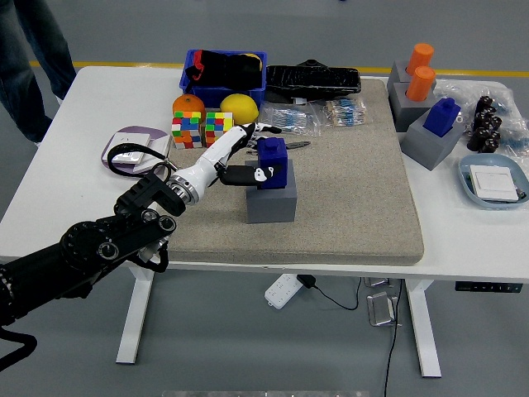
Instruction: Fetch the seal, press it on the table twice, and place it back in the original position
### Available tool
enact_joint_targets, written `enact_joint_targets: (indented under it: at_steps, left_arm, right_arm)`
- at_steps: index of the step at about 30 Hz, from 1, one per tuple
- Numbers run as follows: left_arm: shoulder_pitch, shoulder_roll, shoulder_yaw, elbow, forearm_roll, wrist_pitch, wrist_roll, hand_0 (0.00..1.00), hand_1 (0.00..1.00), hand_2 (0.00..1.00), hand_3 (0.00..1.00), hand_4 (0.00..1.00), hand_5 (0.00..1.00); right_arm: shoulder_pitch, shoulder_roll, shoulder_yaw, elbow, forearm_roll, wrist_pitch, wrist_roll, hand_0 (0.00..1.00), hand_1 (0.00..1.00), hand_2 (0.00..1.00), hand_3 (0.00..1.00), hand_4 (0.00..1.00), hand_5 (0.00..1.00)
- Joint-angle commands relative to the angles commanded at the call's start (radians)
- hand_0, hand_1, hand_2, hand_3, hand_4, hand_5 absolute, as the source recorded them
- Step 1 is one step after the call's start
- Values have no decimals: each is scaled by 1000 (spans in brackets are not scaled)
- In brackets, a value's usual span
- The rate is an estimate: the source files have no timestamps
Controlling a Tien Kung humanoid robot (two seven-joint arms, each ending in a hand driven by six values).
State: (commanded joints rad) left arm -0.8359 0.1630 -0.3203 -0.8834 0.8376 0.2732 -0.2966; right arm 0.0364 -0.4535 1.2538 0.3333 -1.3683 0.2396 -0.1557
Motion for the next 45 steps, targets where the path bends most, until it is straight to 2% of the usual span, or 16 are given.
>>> enact_joint_targets:
  at_steps: [15, 30, 45]
  left_arm:
    - [-4, -8, 10, 8, 26, 10, -12, 845, 513, 404, 796, 516, 2]
    - [-20, 6, 21, 12, 60, 8, -5, 845, 509, 397, 795, 503, 2]
    - [-19, 1, 33, 18, 67, 7, -5, 846, 507, 393, 794, 496, 2]
  right_arm:
    - [-2, 1, -2, 1, 1, 1, 2, 833, 743, 736, 710, 817, 594]
    - [-3, 0, 3, 1, 0, 2, 4, 833, 742, 736, 710, 818, 595]
    - [-2, 2, 3, 1, -1, 2, 5, 833, 742, 736, 710, 818, 596]
